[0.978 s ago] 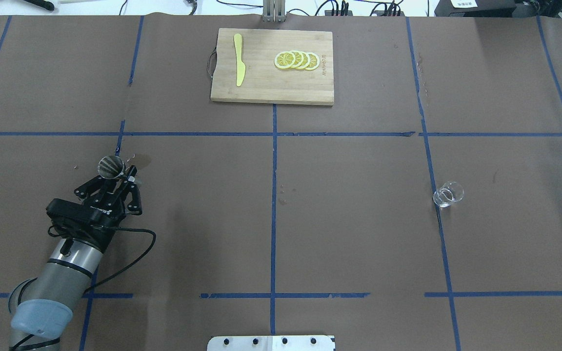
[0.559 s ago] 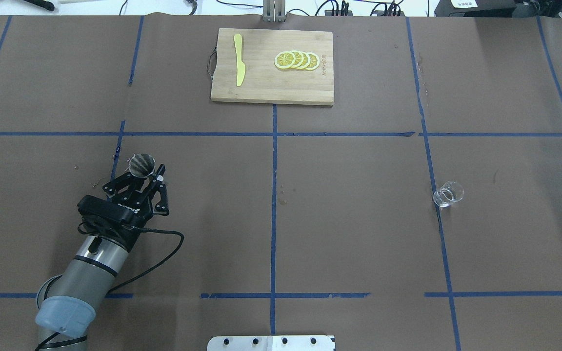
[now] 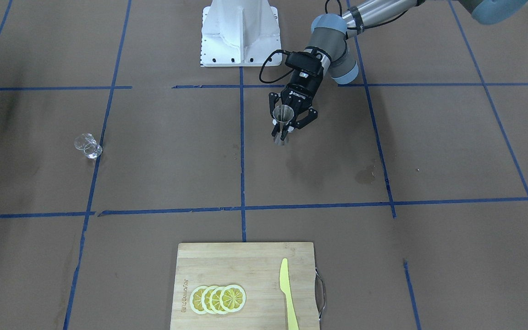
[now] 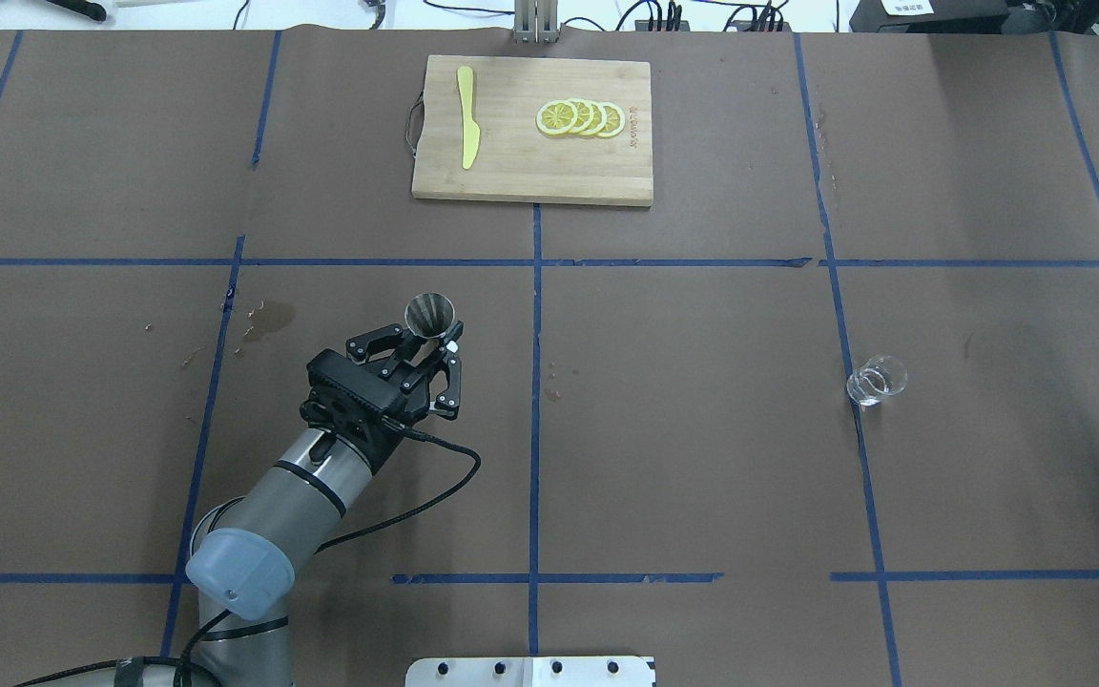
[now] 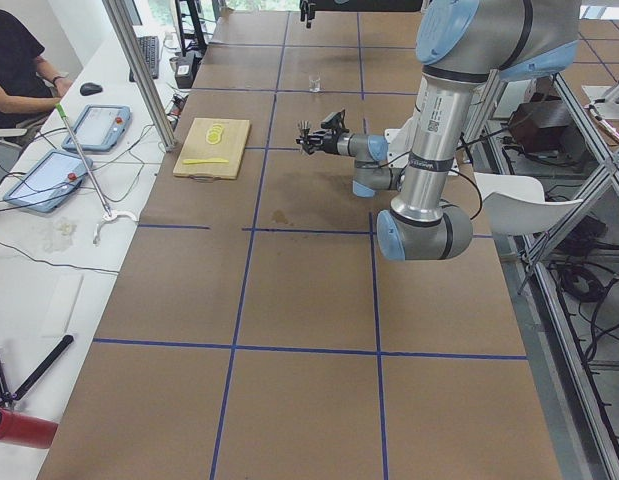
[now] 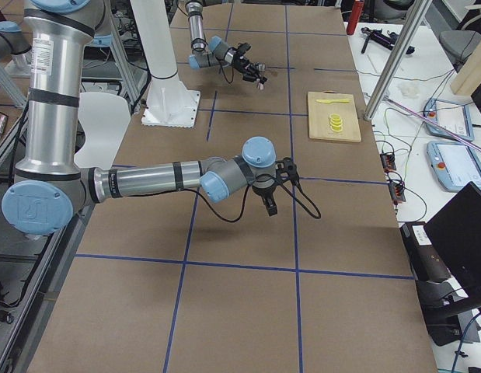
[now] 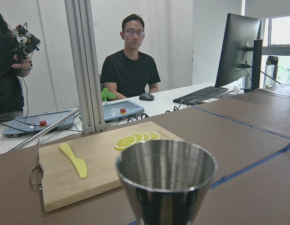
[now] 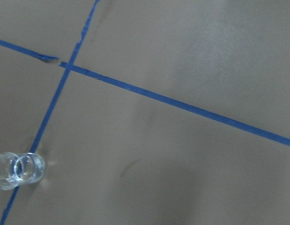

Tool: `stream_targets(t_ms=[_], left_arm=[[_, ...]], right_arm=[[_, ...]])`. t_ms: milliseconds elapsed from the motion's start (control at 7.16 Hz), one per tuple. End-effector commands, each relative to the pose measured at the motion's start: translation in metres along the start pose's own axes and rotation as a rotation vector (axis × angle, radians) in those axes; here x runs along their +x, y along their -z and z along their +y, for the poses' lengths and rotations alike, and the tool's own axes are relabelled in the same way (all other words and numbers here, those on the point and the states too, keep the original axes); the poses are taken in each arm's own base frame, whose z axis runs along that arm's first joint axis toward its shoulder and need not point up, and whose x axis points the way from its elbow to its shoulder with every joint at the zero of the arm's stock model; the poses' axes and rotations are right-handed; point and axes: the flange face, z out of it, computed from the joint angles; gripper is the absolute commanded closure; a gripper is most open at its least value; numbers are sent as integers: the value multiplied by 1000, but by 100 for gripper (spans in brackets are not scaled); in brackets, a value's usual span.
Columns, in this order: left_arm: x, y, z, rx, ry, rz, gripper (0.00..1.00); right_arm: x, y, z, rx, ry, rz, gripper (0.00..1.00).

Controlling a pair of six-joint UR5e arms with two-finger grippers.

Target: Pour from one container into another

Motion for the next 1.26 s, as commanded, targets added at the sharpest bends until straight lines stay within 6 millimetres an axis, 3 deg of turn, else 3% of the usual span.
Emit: stream_targets(t_ms=[0, 279, 419, 559, 838, 1117], left_arm=[[18, -20, -4, -12, -7, 7, 100], [16, -21, -4, -13, -9, 3, 100], [18, -22, -5, -12, -4, 9, 100], [13, -25, -7, -21, -9, 24, 100], [9, -28, -8, -29, -14, 39, 100], [9, -28, -10, -23, -8, 38, 100]], right_arm=[[-78, -31, -1, 151, -43, -98, 0], [-153, -74, 12, 280, -95, -120, 0], [-179, -75, 29, 307, -127, -114, 0], [-193, -73, 55, 341, -110, -64, 0], [-244, -116, 113, 523, -45, 104, 0], [-257, -131, 141, 642, -48, 201, 0]])
